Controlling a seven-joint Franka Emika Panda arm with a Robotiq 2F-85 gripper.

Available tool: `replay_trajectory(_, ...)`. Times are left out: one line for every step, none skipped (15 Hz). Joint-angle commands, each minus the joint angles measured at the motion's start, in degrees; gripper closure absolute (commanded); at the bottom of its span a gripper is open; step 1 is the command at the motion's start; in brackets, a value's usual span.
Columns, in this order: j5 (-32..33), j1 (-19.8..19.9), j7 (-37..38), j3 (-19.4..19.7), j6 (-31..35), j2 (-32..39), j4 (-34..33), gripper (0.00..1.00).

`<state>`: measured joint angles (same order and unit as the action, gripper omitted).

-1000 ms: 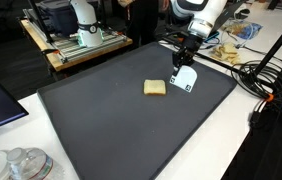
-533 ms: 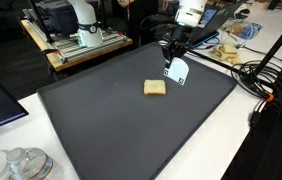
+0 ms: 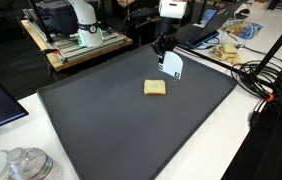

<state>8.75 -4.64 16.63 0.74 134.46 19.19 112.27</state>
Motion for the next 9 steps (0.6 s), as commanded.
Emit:
replay_trajectory(-7.0, 4.5, -10.4, -1.1, 6.1, -3.8, 5.9, 0.99)
replay_trajectory(-10.0, 6.0, -14.1, -1.6, 7.4, -4.0, 6.7, 0.99)
replay_trajectory(-12.9, 7.3, -17.5, -1.9, 8.1, -4.1, 7.3, 0.99)
replay_trajectory(-15.9, 8.6, -20.8, -2.3, 8.5, -4.0, 7.7, 0.99)
replay_trajectory(-19.4, 10.2, -24.8, -3.0, 8.9, -3.9, 8.1, 0.99)
replay_trajectory(-22.8, 11.6, -28.5, -3.6, 9.2, -3.7, 8.3, 0.99)
replay_trajectory(-25.7, 12.8, -31.8, -4.1, 9.1, -3.4, 8.4, 0.99)
replay_trajectory(-28.4, 13.9, -34.8, -4.6, 8.8, -3.0, 8.4, 0.99)
replay_trajectory(-30.2, 14.6, -36.8, -4.7, 9.0, -2.6, 8.4, 0.99)
